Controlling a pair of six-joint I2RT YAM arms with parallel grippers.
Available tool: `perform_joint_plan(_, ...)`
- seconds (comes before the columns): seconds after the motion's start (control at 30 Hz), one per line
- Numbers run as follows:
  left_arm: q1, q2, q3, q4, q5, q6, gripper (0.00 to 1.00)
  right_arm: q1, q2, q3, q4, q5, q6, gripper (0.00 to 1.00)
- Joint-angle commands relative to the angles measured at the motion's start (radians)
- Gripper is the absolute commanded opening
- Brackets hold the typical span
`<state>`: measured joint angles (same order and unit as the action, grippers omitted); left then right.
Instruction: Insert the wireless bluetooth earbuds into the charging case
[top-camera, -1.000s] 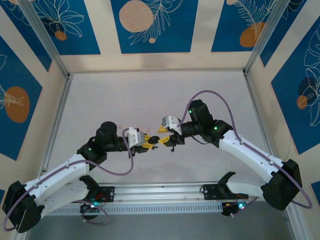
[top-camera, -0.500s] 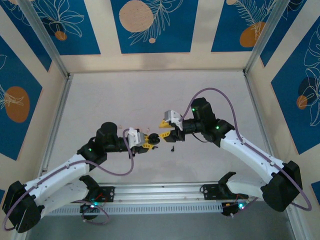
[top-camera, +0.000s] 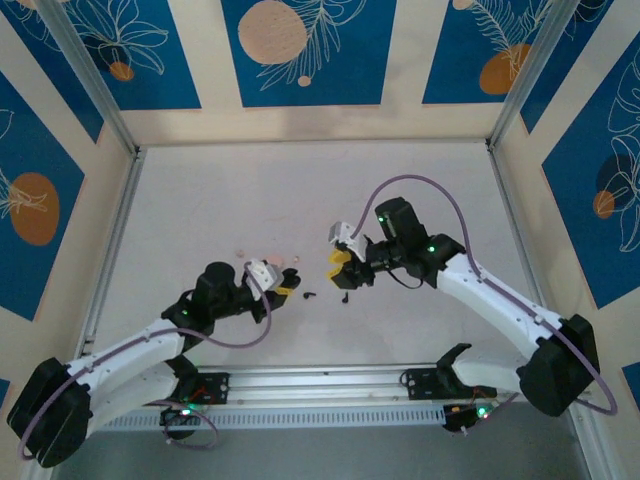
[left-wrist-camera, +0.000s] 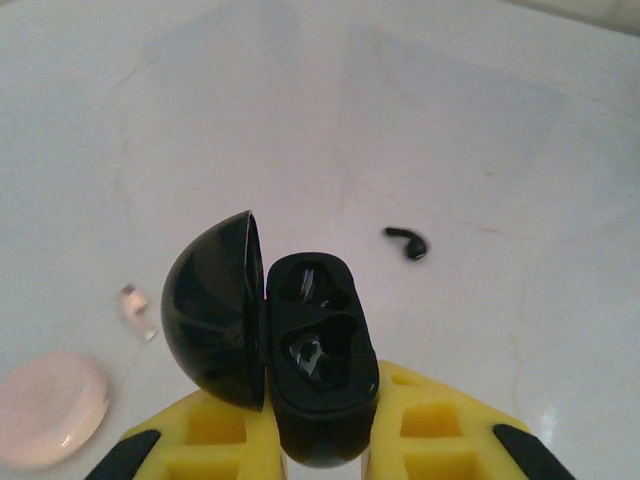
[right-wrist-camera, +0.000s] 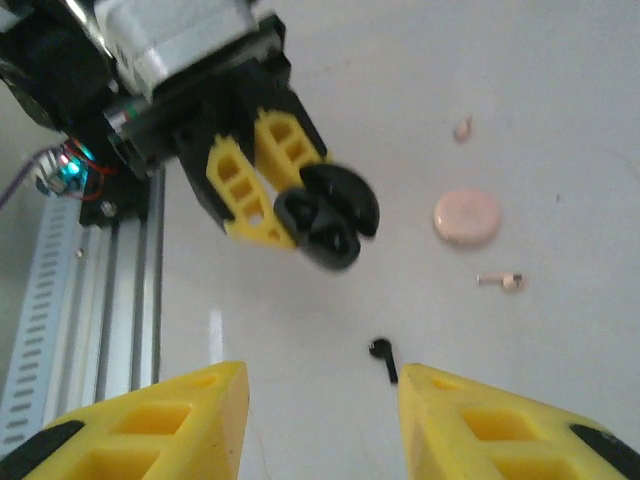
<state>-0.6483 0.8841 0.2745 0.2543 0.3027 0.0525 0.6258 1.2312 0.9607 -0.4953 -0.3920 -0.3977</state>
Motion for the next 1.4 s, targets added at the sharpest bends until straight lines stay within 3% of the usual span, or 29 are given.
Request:
perform_joint_plan(0.0,0.025,-0.063,-0.031,0.05,-0.162,-0.15,0.13,0.034,0.081,0.068,-0.139,0.083,-0.087,0.43)
perform_joint_plan(0.3,0.035,-0.219,-0.094,-0.023,-0.212,-0.136,0.14,0.141,0.367,0.171,-0.154,0.215,-0.324,0.43)
perform_joint_plan(0.67,0.035,-0.232,-0.07,-0.119,-0.251,-0.131,0.13,0.178,0.644,0.344,-0.194,0.261,-0.44,0.43)
perform_joint_plan(1.37,0.036,-0.274,-0.063,-0.158,-0.247,-0.134,0.13,0.207,0.813,0.444,-0.235,0.314,-0.474,0.35)
